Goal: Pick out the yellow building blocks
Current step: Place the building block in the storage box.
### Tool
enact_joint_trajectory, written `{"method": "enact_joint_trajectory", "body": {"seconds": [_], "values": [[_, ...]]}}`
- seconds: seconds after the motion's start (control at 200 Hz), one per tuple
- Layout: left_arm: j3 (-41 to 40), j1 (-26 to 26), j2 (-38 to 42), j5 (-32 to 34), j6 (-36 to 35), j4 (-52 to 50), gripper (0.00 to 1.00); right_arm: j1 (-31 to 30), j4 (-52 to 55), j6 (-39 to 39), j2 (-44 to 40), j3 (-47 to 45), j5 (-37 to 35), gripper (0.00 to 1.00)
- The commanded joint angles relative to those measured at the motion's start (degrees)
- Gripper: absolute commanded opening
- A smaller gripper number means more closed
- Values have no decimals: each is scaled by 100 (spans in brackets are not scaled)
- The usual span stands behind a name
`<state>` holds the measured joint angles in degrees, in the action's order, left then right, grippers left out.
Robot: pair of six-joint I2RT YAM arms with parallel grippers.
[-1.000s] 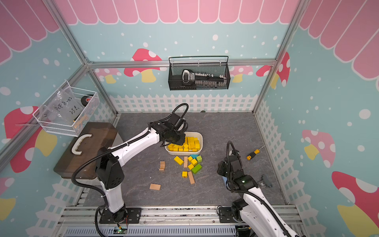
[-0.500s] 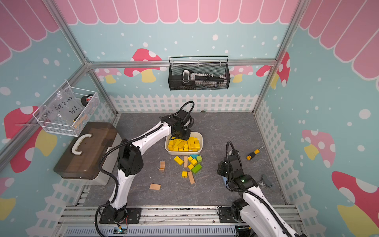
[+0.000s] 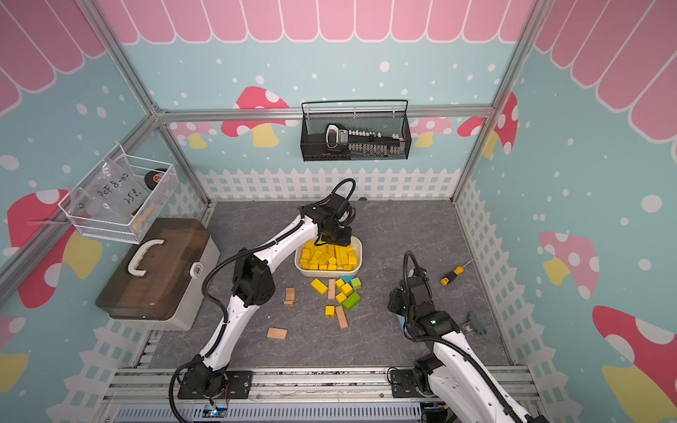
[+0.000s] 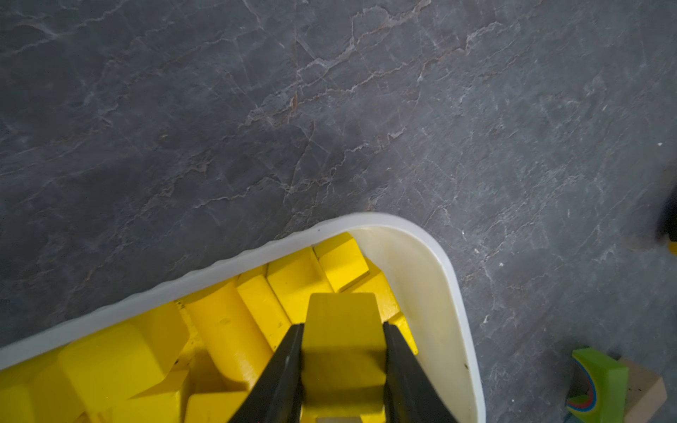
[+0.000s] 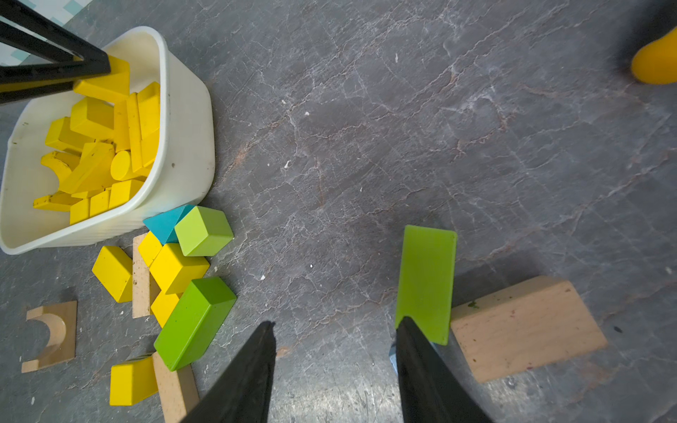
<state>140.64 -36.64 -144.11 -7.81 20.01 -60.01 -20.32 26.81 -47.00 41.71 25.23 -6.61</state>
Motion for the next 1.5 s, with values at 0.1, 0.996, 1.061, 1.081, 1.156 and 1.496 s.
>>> {"method": "enact_joint_trajectory", "body": {"seconds": [0.1, 0.996, 1.061, 1.081, 1.156, 1.496], "values": [[543, 23, -422, -350, 198, -108, 37, 43, 26, -8, -25, -37, -46, 54], [409, 79, -601, -467, 838, 516, 40, 72, 0, 7, -67, -67, 8, 54], [390, 86, -593, -443, 855, 517, 40, 75, 0, 7, -69, -72, 12, 53], [371, 81, -580, -419, 855, 516, 40, 77, 0, 7, -73, -71, 11, 54], [326, 86, -549, -383, 849, 517, 39, 80, 1, 7, -78, -72, 16, 53], [12, 79, -349, -152, 689, 518, 32, 89, -3, 7, -102, -80, 28, 53]]}}
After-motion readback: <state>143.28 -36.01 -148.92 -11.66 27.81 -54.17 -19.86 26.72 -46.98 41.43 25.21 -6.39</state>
